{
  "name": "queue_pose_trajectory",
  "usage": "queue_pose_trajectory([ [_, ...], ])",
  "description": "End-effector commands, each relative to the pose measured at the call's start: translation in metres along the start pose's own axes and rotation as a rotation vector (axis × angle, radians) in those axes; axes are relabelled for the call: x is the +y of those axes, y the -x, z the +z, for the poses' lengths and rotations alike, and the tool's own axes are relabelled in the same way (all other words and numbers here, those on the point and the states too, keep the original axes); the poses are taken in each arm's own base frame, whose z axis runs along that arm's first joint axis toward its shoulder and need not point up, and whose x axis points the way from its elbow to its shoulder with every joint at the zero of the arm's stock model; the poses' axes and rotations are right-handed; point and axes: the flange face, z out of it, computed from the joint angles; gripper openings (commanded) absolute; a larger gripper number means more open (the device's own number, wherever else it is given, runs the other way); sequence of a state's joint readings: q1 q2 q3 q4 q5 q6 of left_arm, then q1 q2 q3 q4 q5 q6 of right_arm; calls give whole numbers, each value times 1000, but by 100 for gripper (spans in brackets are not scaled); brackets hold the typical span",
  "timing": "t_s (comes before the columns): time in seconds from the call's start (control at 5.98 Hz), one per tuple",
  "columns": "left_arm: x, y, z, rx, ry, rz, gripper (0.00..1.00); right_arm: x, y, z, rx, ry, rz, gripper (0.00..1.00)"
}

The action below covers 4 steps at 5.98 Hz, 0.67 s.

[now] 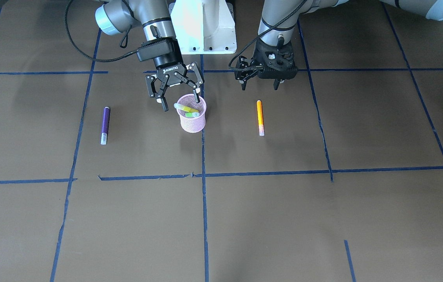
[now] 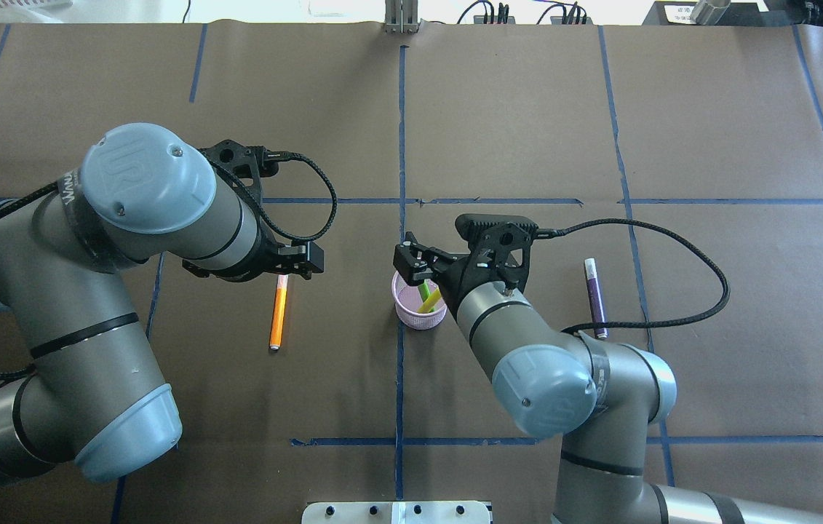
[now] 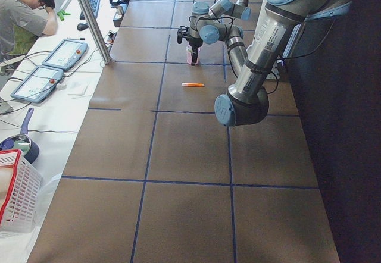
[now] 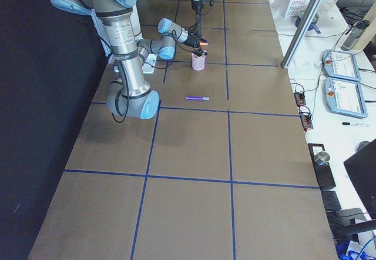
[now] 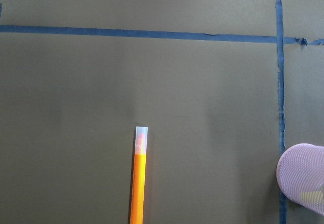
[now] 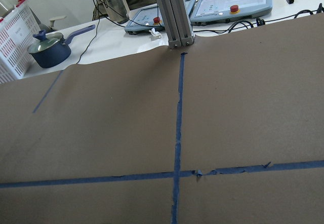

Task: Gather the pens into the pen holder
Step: 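Drop the yellow highlighter into the pink cup and open the right gripper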

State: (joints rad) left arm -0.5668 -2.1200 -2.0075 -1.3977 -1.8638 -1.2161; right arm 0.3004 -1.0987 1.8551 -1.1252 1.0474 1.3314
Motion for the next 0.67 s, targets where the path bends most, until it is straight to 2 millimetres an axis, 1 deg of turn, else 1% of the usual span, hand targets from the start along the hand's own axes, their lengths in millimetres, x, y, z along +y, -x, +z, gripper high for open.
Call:
queue_pose_trajectory([
  [0.0, 0, 0, 7, -11, 5, -20, 100, -63, -22, -20, 148, 284, 17, 99],
  [0.17, -2, 2, 16, -28, 8, -25, 100, -91, -29, -19, 226, 426, 42, 99],
  [0.33, -6, 5, 36, -27, 5, -25, 100, -115, -43, -20, 222, 519, 63, 99],
  [0.5, -14, 10, 69, -12, 1, -21, 100, -142, -66, -21, 201, 604, 81, 100],
])
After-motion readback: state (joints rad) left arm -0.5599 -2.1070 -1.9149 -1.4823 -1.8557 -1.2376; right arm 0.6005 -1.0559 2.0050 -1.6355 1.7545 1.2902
